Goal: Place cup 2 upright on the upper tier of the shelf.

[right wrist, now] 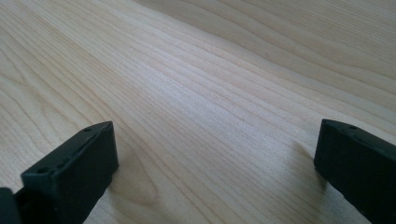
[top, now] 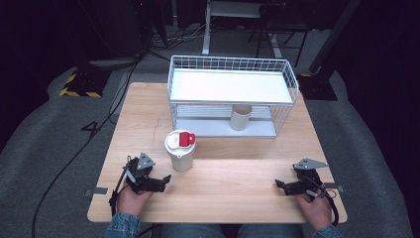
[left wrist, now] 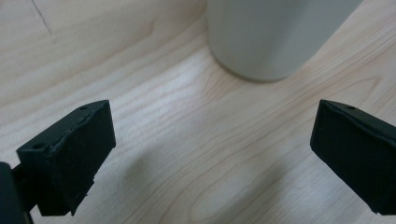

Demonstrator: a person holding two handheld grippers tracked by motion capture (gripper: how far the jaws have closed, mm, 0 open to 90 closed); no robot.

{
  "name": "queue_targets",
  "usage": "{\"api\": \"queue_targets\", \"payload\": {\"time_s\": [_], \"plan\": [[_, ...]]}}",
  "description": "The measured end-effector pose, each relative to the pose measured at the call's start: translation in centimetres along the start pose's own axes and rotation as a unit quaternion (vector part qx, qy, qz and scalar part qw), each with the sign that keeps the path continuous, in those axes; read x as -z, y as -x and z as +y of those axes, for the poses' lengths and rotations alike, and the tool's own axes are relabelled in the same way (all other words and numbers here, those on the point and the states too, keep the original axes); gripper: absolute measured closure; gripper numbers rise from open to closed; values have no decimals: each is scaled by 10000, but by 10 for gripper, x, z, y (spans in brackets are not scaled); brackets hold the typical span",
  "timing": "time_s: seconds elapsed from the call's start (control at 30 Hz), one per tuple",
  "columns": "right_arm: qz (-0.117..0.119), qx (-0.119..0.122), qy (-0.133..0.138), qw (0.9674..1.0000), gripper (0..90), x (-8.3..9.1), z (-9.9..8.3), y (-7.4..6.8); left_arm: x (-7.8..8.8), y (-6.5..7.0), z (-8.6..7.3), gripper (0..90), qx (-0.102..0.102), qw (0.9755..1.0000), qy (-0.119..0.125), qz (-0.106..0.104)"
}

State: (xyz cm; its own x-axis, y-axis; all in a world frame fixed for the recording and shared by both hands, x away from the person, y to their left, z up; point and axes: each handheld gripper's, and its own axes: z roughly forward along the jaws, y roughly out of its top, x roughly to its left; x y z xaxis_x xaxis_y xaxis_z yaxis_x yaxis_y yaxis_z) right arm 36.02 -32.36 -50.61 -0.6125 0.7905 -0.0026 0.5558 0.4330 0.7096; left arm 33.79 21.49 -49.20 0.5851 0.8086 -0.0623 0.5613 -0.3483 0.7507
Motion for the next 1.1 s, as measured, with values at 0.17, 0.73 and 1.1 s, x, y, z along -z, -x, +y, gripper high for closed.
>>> {"api": "queue_targets", "payload": {"time_s": [0.17,0.73,1.1], "plan": [[0,-1,0,10000,0,0,0,0,4,4,2,6,-152,9994,256,-155],[-10,-6,2,10000,0,0,0,0,6,21,20,0,-246,9874,1449,-585],[-22,-16,4,10000,0,0,0,0,-9,13,33,0,-18,9797,1812,-853]]}}
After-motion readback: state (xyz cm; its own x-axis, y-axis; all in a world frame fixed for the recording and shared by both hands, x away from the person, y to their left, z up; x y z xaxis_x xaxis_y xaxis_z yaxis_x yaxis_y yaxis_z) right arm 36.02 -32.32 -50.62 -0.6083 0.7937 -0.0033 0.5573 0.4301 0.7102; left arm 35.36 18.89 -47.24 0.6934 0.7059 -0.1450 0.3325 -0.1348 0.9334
